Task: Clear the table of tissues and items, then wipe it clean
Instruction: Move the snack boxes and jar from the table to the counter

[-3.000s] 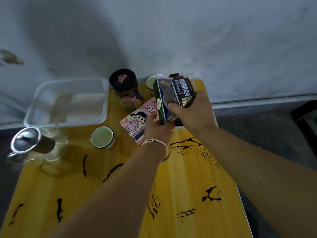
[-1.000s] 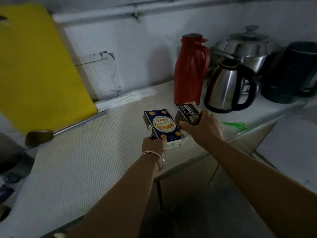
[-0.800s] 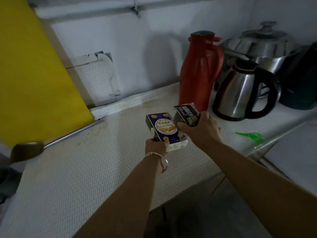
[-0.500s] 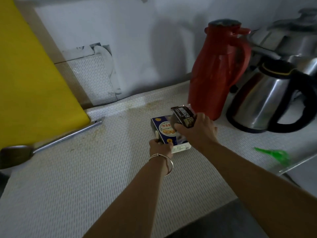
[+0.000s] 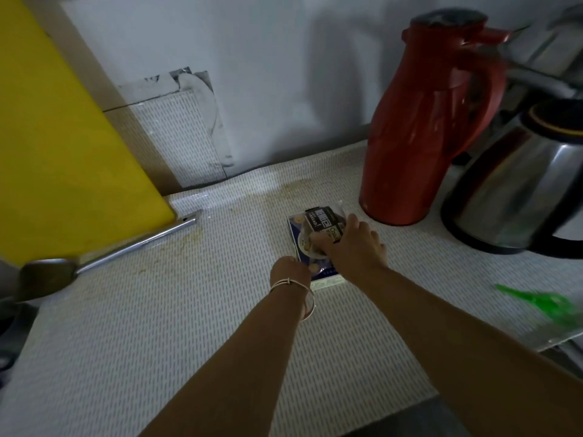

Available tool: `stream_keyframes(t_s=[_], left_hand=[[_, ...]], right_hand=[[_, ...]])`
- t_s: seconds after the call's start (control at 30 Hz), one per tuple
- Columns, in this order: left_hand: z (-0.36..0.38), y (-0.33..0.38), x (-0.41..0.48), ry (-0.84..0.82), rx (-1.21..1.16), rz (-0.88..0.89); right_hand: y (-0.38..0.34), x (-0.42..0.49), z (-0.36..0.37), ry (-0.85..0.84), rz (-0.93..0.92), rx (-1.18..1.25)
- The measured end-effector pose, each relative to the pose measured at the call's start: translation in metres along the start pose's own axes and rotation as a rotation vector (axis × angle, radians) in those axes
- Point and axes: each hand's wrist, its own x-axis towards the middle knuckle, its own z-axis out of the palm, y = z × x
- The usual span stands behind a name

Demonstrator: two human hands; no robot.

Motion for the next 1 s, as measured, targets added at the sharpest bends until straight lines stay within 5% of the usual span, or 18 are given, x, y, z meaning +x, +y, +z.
stream_keyframes(t_s=[0.2, 0.3, 0.6, 1.0], left_hand=[[-0.002, 0.004, -0.007, 0.226, -0.174, 0.077], [0.002, 0.011, -0.037, 0.25, -0.211, 0.259], [0.077, -0.004, -0.162, -0.174, -0.156, 0.597], [0.275, -0.036, -0.428, -0.829, -0.103, 0.714]], right_hand=[[0.01, -0.016, -0.022, 0.113, -0.026, 0.116], [0.021, -0.045, -0.033, 0.182, -0.004, 0.189], [0.106, -0.18, -0.087, 0.494, 0.184, 0.284], [0.318, -0.402, -0.185, 0.871, 0.578, 0.231]])
